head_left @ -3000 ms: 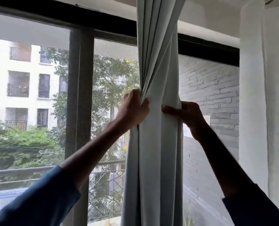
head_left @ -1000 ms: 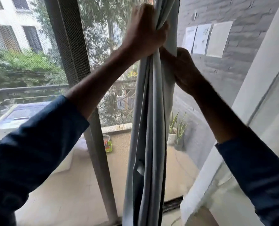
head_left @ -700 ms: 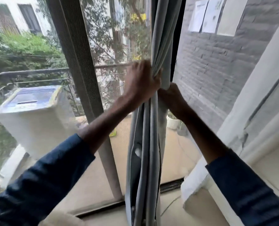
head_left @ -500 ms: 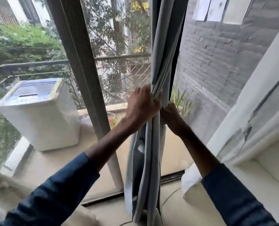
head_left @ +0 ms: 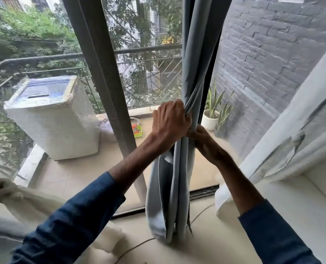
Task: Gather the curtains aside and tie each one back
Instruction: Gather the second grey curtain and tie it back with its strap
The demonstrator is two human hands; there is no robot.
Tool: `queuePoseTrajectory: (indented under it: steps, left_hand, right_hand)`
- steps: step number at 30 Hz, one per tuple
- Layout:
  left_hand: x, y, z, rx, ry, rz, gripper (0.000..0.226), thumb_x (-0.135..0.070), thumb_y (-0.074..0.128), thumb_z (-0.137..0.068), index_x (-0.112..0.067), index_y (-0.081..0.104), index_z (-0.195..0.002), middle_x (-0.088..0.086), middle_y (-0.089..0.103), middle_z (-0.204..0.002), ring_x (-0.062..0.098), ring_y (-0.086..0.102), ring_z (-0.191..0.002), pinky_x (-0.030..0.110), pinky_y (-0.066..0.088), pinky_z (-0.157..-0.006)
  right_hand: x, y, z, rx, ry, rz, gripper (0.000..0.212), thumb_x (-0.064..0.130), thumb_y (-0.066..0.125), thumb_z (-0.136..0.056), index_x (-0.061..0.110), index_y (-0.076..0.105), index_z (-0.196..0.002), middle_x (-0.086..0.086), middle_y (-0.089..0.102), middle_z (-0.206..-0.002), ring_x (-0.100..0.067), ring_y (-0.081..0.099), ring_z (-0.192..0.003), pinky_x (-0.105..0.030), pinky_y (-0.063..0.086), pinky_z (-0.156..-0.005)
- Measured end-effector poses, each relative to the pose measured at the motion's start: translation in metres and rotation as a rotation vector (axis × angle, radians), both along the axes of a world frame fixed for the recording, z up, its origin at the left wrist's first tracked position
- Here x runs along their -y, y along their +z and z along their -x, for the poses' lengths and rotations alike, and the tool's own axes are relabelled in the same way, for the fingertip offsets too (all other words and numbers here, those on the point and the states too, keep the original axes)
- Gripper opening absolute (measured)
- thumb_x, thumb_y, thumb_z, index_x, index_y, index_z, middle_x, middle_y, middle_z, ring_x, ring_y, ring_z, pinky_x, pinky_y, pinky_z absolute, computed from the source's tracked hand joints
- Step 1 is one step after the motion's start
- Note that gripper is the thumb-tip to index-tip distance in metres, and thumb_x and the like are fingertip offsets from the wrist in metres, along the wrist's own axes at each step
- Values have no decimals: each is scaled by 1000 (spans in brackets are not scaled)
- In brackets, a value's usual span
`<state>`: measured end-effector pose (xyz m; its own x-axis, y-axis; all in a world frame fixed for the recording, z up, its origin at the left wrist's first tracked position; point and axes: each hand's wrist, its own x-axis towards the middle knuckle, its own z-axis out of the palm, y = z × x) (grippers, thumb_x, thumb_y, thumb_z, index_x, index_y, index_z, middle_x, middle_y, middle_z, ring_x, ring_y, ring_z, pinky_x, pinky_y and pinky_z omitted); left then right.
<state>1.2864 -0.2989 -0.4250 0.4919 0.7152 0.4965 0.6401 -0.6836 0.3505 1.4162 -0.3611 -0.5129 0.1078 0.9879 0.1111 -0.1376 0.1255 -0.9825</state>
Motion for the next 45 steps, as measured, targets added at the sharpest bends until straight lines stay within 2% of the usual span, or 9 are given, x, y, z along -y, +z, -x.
queuePoseTrajectory:
  steps: [4,10,16,21,26,29,32,39,45]
  left_hand:
    - [-6,6,3,-71,31,23,36,-46,47,-99,-14,53,-82,9,56,-83,33,62,-90,38,43,-70]
    - [-6,6,12,-33,-60,212,53,-64,39,-98,-14,51,-86,8,54,-78,29,55,-76,33,42,-59]
    - [1,-3,11,-179,-199,218,68,-72,34,-94,-8,59,-93,5,50,-82,23,48,-89,43,45,-89]
    - [1,-31,33,-160,-204,200,71,-75,39,-89,-19,47,-131,6,44,-120,24,37,-115,47,43,-99]
    - [9,-85,64,308,-26,284,38,-57,46,-98,-22,60,-97,-5,64,-96,11,61,-79,35,54,-72]
    - [19,-119,65,205,-70,584,51,-51,47,-100,-13,70,-75,1,72,-70,22,68,-60,46,57,-60]
    - [20,-140,57,122,-70,640,60,-54,43,-100,-7,66,-73,9,70,-66,28,66,-59,40,54,-60]
    - [10,-143,59,638,-239,1184,50,-48,68,-89,1,74,-93,8,64,-84,17,58,-83,31,47,-85]
    - [-5,-130,62,995,-175,1577,18,-26,55,-95,-13,66,-91,4,59,-72,17,57,-64,25,49,-63]
  right_hand:
    - [-7,7,6,215,-36,-43,49,41,88,-73,37,68,-118,4,74,-119,-12,70,-112,-20,55,-86]
    - [-14,0,27,204,-194,-176,65,22,92,-64,6,64,-121,-5,78,-107,-22,75,-100,-29,60,-78]
    - [-27,-11,28,297,-413,-151,17,2,75,-77,11,69,-88,-24,72,-88,-24,68,-77,-61,55,-63]
    - [-22,-10,12,327,-406,-141,13,29,78,-78,16,76,-81,-4,77,-82,-12,69,-76,-39,58,-67]
    - [-21,-12,15,318,-582,-45,24,33,89,-71,18,79,-87,5,79,-83,-11,77,-82,-34,62,-73]
    - [-25,-11,22,328,-599,-17,26,35,87,-71,17,79,-87,5,79,-83,-11,76,-82,-32,61,-73]
    - [-27,-9,32,335,-600,-7,29,40,86,-68,18,78,-86,7,79,-82,-7,76,-81,-28,60,-71]
    - [-28,-7,29,298,-600,-13,24,34,87,-71,17,79,-87,5,79,-82,-10,76,-80,-28,59,-70]
    - [-26,-5,26,293,-565,-17,20,35,86,-68,22,78,-81,7,79,-80,-6,75,-78,-19,54,-67]
